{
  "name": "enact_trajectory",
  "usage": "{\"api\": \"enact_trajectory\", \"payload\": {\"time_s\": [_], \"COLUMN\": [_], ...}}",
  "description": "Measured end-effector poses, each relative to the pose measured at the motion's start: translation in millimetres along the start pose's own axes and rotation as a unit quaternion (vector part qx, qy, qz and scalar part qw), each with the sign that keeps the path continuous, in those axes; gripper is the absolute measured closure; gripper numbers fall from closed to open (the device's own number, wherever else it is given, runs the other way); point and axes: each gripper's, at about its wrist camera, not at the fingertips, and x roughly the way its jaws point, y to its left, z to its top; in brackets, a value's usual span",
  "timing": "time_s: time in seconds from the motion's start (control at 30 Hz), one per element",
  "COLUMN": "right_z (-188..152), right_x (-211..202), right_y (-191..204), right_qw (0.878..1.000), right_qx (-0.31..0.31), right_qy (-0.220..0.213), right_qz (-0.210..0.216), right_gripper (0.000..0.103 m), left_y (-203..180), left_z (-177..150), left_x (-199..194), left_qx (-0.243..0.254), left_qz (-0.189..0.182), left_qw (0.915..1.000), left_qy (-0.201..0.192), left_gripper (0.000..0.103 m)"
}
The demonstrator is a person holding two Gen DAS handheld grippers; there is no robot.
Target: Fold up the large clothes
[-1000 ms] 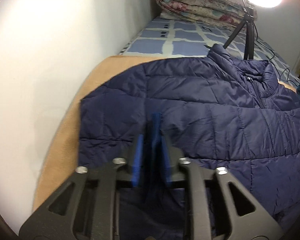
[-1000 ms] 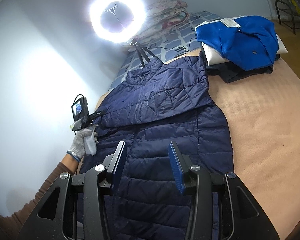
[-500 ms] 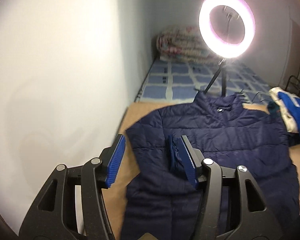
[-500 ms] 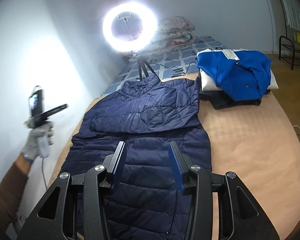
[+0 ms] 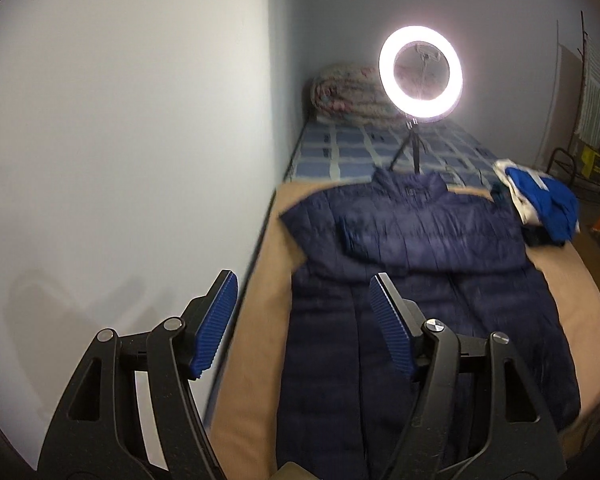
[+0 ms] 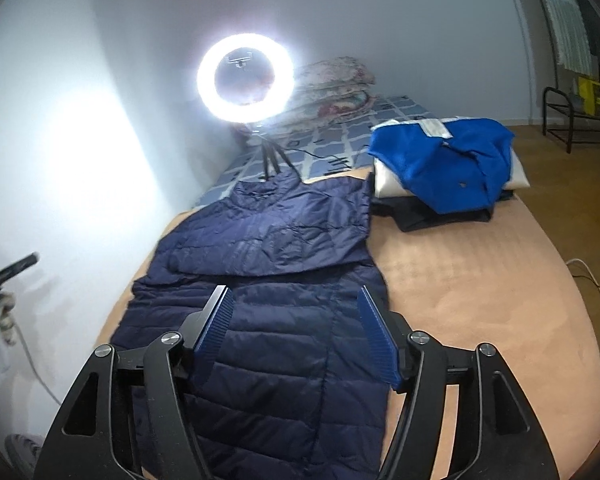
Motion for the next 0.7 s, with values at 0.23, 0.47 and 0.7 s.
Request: {"api": "enact_trajectory", "payload": {"time_s": [0.23,0.47,0.7], "right_z": [-37,-83,-117], "right_x": [8,18,33], "right_y": [-27,-54,-73], "right_qw": [0.999,0.995,0.987], "right_qx": [0.009,0.006,0.031], "right_qy": [0.027,0.098,0.161], "right_qz": [-0.016,-0.025,0.005], "right_gripper": [0.037,0.037,0.037], "left_y": [20,36,46], "left_z": [-70,-128,-166], "left_x": [16,49,83], "left_qx": [-0.023,-0.069,-0.119], "left_qz": [-0.014,-0.045,-0.08], "left_qw": [0.9967,0.9854,0.9652], "left_qy": [0.076,0.149,0.219], "left_gripper": [0.032,0.032,0.032]}}
